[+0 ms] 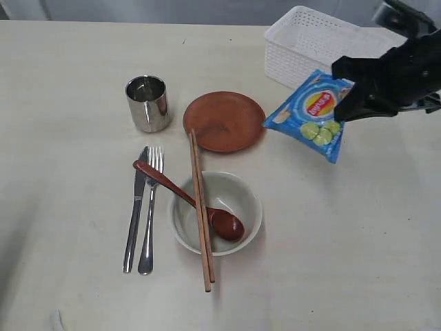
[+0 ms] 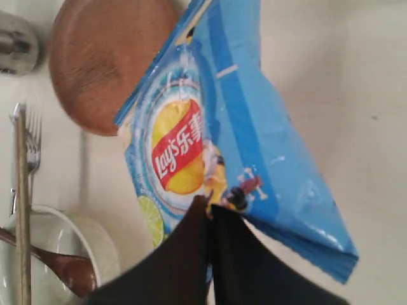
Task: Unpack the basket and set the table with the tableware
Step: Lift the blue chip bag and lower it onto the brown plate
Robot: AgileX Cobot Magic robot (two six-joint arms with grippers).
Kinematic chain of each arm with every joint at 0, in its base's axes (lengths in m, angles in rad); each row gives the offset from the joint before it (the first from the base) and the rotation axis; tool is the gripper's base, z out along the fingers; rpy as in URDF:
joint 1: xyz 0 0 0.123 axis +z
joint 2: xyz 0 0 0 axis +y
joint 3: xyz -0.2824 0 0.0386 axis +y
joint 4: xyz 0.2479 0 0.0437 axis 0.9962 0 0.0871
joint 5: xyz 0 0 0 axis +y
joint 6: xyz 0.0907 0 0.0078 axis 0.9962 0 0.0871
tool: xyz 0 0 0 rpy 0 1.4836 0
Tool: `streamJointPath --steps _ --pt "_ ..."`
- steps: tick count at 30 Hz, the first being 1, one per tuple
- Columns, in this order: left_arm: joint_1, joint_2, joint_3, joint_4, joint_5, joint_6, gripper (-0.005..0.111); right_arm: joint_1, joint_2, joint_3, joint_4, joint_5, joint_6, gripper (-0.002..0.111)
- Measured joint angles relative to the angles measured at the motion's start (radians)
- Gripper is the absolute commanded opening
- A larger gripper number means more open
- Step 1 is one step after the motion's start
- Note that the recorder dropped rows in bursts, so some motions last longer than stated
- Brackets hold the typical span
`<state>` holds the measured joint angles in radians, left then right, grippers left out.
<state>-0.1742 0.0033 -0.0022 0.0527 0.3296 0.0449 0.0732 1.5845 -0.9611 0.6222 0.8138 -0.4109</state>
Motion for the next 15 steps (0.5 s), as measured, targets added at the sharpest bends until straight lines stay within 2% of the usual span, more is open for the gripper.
streamJointPath --steps 7,15 --pt "0.000 0.000 0.000 0.000 0.000 0.000 0.000 0.198 0.023 -0.016 0.000 -0.203 0.063 0.000" --pt "0.000 0.000 0.000 0.000 0.000 0.000 0.000 0.316 0.193 -0.193 0.008 -0.243 0.112 0.000"
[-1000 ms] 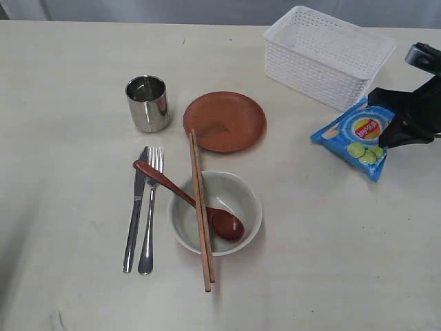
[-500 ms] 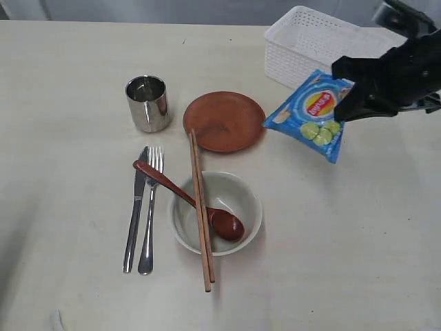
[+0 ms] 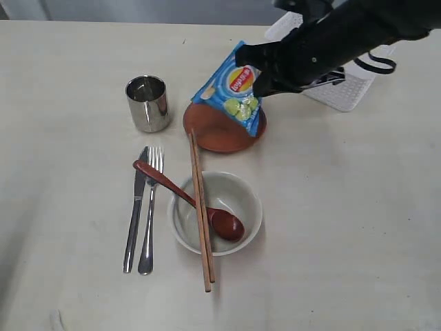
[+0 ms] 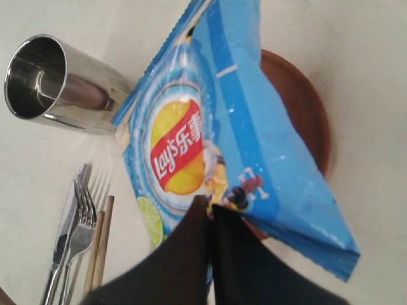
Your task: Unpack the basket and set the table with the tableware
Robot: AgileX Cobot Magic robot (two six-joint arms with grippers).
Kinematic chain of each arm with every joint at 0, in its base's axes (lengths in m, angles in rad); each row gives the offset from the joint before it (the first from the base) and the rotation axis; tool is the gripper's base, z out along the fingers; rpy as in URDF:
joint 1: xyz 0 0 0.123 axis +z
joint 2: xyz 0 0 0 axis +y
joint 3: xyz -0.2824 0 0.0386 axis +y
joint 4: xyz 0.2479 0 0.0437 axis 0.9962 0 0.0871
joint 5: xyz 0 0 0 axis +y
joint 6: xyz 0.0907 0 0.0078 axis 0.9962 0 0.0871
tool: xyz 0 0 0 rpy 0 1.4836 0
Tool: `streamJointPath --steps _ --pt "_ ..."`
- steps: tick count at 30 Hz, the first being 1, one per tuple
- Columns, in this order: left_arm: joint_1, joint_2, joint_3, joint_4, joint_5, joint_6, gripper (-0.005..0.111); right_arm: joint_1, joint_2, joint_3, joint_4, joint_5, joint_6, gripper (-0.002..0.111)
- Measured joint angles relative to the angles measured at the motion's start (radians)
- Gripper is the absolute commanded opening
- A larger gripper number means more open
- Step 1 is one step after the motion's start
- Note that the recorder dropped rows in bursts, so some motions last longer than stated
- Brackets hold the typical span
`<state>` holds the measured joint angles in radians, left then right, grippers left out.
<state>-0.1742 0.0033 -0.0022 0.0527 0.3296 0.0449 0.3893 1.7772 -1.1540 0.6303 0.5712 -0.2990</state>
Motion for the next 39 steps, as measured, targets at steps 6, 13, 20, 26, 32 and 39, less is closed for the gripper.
streamJointPath --steps 6,13,20,26,32,39 --pt "0.000 0.000 0.000 0.000 0.000 0.000 0.000 0.025 0.121 -0.111 0.002 0.024 0.034 0.000" --pt "0.000 0.000 0.000 0.000 0.000 0.000 0.000 0.025 0.171 -0.127 0.002 0.056 0.042 0.000" --pt "0.000 0.000 0.000 0.000 0.000 0.000 0.000 0.025 0.172 -0.128 0.002 0.076 0.042 0.000" --pt "0.000 0.000 0.000 0.000 0.000 0.000 0.000 0.025 0.172 -0.128 0.002 0.076 0.042 0.040" --pt "0.000 0.000 0.000 0.000 0.000 0.000 0.000 0.025 0.159 -0.128 0.002 0.076 0.042 0.062" --pt "0.000 0.000 0.000 0.000 0.000 0.000 0.000 0.025 0.053 -0.128 -0.058 0.086 0.042 0.062"
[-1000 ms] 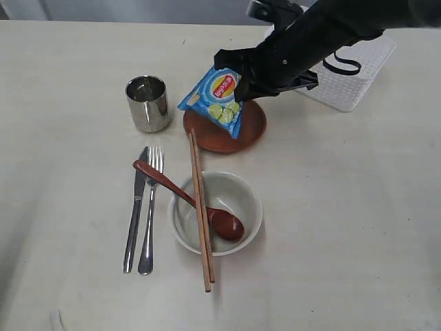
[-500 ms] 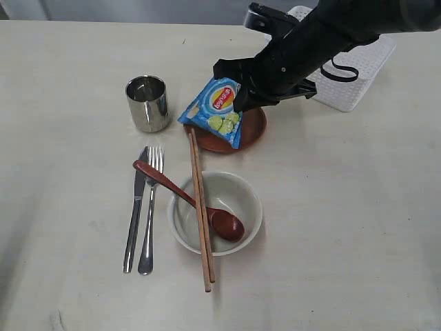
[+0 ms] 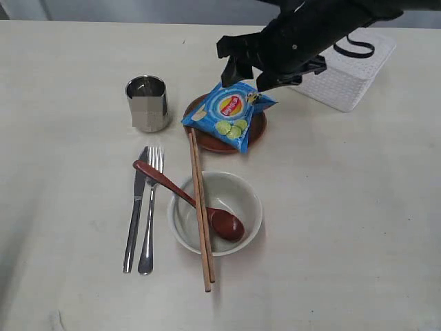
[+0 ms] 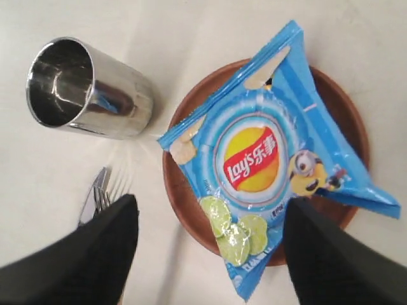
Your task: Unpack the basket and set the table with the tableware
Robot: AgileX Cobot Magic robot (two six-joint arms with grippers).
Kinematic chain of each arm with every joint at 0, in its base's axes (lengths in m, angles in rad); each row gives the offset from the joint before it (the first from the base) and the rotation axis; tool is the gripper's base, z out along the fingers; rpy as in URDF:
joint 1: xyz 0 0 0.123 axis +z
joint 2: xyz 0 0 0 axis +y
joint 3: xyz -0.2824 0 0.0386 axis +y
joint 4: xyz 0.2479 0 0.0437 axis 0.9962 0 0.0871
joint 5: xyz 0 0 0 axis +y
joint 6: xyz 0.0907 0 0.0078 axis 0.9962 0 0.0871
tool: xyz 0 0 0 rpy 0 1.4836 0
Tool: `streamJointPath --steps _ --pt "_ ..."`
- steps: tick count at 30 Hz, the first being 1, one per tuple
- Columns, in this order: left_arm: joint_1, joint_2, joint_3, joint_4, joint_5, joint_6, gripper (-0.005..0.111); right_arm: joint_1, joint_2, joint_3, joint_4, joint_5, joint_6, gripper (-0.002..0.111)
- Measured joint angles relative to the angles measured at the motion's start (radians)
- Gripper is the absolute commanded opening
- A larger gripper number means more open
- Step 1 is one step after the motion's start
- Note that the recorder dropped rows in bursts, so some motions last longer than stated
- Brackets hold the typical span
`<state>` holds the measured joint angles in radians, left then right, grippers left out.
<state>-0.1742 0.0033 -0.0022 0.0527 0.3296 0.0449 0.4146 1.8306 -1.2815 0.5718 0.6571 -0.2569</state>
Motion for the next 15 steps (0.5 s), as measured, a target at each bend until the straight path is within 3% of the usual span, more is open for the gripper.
streamJointPath --steps 6,10,13,15 --pt "0.000 0.000 0.000 0.000 0.000 0.000 0.000 0.000 -0.186 0.000 -0.143 -0.002 0.000 0.061" --pt "0.000 0.000 0.000 0.000 0.000 0.000 0.000 0.000 -0.381 -0.002 -0.220 -0.043 0.000 0.035" --pt "0.000 0.000 0.000 0.000 0.000 0.000 0.000 0.000 -0.531 -0.002 -0.247 -0.083 0.000 0.005" --pt "0.000 0.000 0.000 0.000 0.000 0.000 0.000 0.000 -0.659 -0.002 -0.268 -0.111 0.000 0.000"
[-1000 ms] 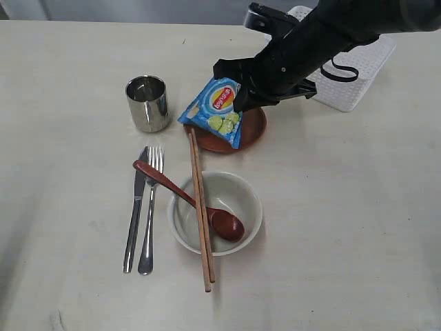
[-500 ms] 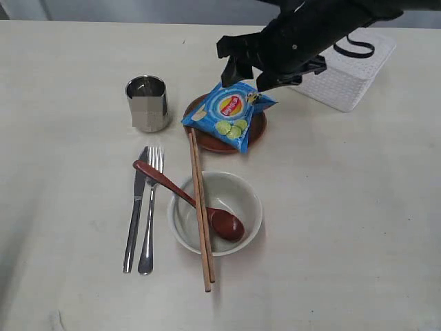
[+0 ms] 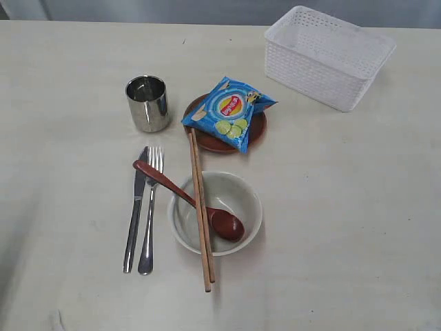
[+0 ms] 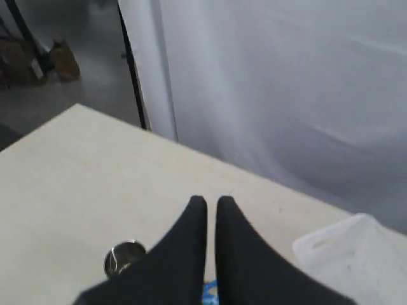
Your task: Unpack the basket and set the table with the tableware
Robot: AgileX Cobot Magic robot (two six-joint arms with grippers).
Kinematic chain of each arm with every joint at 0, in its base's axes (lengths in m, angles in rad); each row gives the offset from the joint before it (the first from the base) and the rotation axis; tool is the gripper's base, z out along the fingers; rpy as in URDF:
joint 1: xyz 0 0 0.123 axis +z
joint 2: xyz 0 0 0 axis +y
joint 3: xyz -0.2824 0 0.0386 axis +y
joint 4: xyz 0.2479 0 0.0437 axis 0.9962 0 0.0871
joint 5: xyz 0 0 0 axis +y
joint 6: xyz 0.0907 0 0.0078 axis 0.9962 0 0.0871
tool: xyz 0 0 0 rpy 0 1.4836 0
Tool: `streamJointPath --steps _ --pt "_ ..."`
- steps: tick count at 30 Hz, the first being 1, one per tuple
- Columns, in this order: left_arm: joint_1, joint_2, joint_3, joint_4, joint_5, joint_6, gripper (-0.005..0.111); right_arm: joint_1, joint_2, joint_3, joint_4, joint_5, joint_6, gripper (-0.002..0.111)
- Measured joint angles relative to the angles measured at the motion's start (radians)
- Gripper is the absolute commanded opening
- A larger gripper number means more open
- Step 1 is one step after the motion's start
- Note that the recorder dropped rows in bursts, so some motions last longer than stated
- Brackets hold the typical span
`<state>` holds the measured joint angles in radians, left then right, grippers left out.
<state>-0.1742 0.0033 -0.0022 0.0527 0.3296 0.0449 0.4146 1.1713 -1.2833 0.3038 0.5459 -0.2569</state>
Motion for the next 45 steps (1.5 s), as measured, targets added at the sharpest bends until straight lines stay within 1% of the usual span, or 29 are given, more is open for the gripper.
streamJointPath --steps 8,12,15,18,22,27,31,36,39,45 --pt "0.000 0.000 0.000 0.000 0.000 0.000 0.000 0.000 -0.375 0.000 -0.094 -0.130 0.000 0.000" --pt "0.000 0.000 0.000 0.000 0.000 0.000 0.000 0.000 -0.498 0.000 -0.101 -0.141 0.000 0.000" --pt "0.000 0.000 0.000 0.000 0.000 0.000 0.000 0.000 -0.595 -0.006 -0.133 -0.055 0.000 0.000" --pt "0.000 0.000 0.000 0.000 0.000 0.000 0.000 0.000 -0.701 -0.006 -0.204 0.102 0.028 -0.001" --pt "0.000 0.000 0.000 0.000 0.000 0.000 0.000 0.000 -0.840 -0.006 -0.340 0.251 0.146 -0.001" --pt "0.000 0.000 0.000 0.000 0.000 0.000 0.000 0.000 -1.040 -0.008 -0.483 0.279 0.311 -0.001" --pt "0.000 0.000 0.000 0.000 0.000 0.000 0.000 -0.002 -1.161 0.018 -0.507 0.294 0.374 -0.001" --pt "0.000 0.000 0.000 0.000 0.002 0.000 0.000 -0.016 -1.174 0.059 -0.531 0.507 0.390 -0.001" --pt "0.000 0.000 0.000 0.000 0.002 0.000 0.000 -0.027 -1.174 0.083 -0.526 0.545 0.390 -0.001" --pt "0.000 0.000 0.000 0.000 0.002 0.000 0.000 -0.031 -1.174 0.096 -0.501 0.543 0.390 -0.001"
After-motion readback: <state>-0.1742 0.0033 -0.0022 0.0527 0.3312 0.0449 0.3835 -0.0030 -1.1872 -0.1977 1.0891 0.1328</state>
